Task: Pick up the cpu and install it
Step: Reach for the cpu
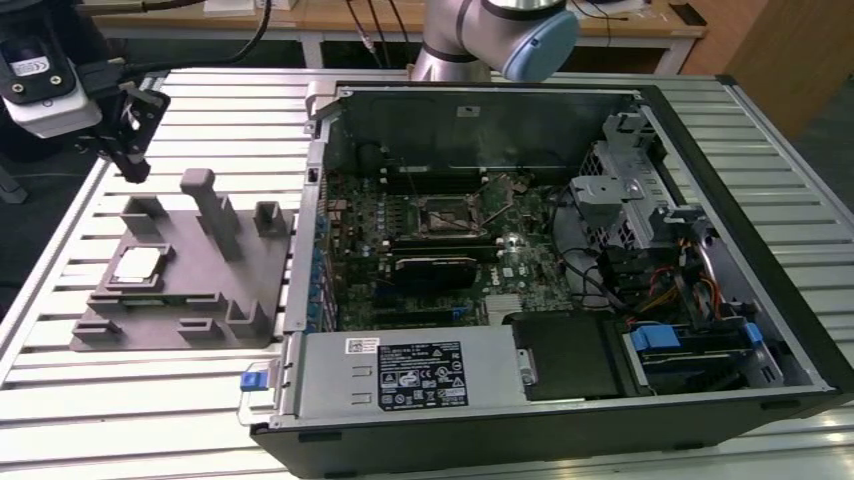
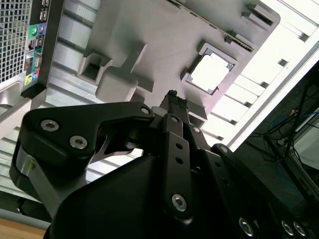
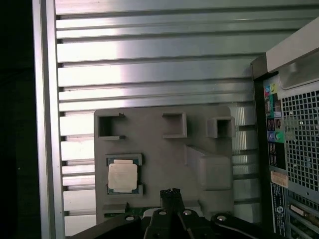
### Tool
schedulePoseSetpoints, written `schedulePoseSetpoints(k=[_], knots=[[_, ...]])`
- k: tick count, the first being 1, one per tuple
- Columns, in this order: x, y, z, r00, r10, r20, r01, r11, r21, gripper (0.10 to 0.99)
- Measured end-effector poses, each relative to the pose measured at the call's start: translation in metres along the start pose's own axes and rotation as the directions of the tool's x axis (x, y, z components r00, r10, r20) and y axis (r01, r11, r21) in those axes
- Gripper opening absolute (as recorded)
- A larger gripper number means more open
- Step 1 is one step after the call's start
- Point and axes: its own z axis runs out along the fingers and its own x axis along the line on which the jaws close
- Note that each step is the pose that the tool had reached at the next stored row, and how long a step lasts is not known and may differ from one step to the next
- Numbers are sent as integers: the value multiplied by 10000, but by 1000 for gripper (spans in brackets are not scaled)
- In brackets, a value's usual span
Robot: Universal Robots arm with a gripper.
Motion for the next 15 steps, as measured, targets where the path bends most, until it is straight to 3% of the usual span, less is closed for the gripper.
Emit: schedulePoseSetpoints(k=[15], knots=[[167, -23, 214, 10000, 0, -5, 0, 10000, 1, 106]])
